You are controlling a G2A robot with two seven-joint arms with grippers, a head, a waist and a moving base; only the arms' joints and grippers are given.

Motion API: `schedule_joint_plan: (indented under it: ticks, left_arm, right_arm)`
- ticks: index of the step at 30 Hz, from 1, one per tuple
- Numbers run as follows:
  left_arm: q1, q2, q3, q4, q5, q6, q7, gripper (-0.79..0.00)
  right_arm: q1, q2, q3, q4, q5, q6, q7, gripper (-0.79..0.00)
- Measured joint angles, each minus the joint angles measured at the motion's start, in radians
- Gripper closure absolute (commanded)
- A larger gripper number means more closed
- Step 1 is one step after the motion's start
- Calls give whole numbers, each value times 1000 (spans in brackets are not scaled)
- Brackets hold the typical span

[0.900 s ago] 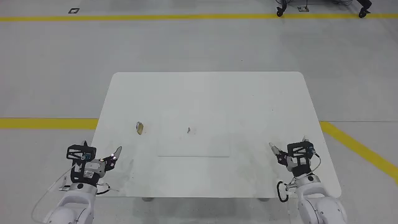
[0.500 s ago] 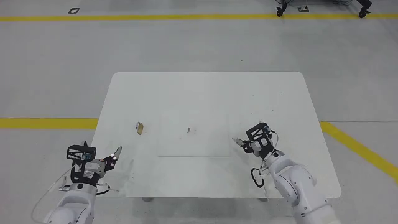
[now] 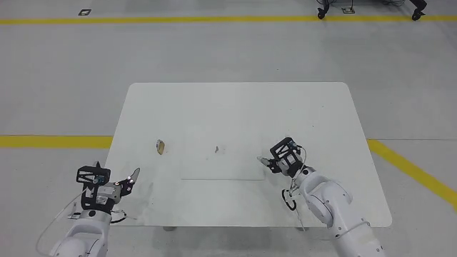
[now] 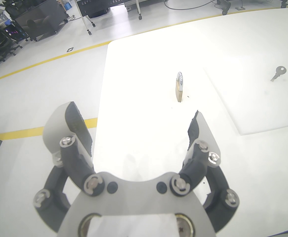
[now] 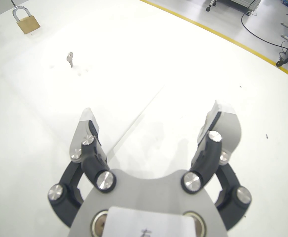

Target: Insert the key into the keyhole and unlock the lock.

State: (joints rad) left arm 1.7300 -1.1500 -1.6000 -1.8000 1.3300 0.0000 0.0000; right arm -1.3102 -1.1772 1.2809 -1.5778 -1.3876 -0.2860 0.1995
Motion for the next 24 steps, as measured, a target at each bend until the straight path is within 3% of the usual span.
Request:
schedule_joint_plan:
  ticks: [4,10,14,15,17,23,24]
  left_arm:
    - [0,0,0,0,0,0,0,-785]
    - [0,0,0,0,0,0,0,-785]
    - [0,0,0,0,0,0,0,-785]
    - [0,0,0,0,0,0,0,-785]
    - [0,0,0,0,0,0,0,-785]
    - [0,0,0,0,0,0,0,-785]
    - [0,0,0,0,0,0,0,-785]
  right_arm:
    - [5,0,-11,-8,1,-28,-22,-785]
    - [134,1,-72,74,17,-353,-144,-785]
    - [280,-21,-161,221,44,-465,-134,-785]
    - [311,-28,-188,251,45,-480,-132,-785]
    - [377,-45,-248,321,47,-498,-122,-699]
    - [531,-114,-403,496,119,-412,-14,-643]
    - [546,-123,-420,515,129,-406,-6,-597]
